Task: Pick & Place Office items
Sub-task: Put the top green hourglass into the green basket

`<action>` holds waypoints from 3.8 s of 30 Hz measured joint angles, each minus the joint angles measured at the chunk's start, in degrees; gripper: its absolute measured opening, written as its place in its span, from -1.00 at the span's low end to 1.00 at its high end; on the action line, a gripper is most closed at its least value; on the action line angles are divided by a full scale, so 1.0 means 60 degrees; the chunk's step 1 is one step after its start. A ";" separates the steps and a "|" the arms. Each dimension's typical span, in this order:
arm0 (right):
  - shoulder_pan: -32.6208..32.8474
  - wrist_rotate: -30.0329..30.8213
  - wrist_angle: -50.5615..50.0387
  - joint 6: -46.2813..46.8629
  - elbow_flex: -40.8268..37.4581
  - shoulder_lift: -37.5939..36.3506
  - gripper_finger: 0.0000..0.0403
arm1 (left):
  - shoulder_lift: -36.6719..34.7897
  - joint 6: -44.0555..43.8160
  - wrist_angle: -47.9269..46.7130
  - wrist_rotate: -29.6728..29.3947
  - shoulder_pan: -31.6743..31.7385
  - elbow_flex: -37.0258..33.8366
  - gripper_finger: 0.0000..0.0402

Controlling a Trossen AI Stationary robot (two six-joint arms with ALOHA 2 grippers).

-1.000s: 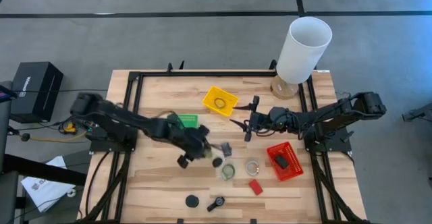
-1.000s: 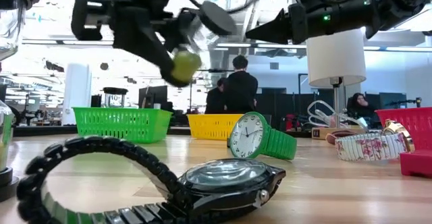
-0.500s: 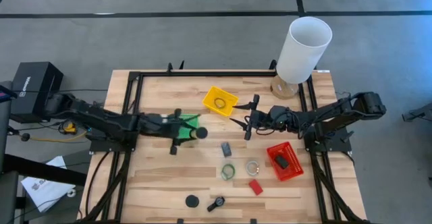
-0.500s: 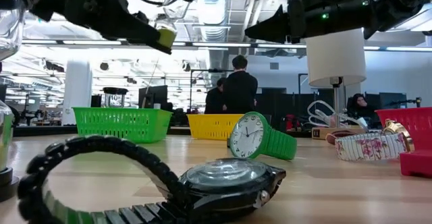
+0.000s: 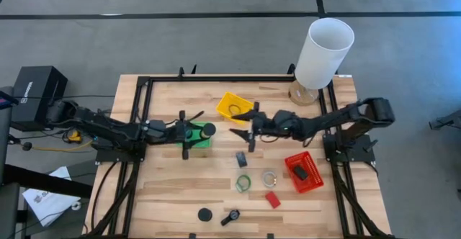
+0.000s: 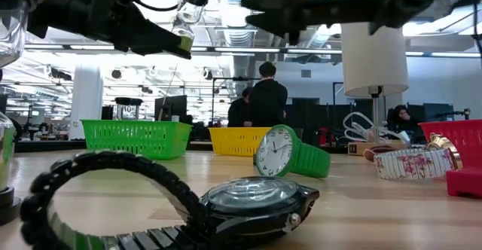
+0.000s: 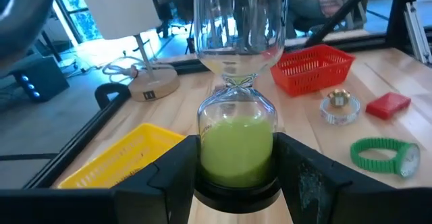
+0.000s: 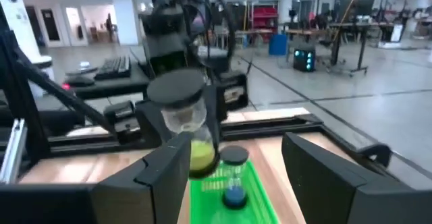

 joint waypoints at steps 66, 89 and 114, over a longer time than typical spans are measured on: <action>-0.0223 -0.1698 -0.0588 -0.0971 0.4376 0.3484 -0.17 | 0.0007 -0.0468 0.0359 -0.0551 0.0004 0.0018 0.04; -0.0322 -0.1650 -0.0648 -0.0890 0.4376 0.3553 -0.21 | 0.0000 -0.0125 -0.0196 -0.0901 0.0011 0.0011 0.25; -0.0409 -0.1647 -0.0560 -0.0894 0.4376 0.3553 -0.18 | -0.0171 -0.0690 0.0953 0.0125 0.0705 0.0011 0.29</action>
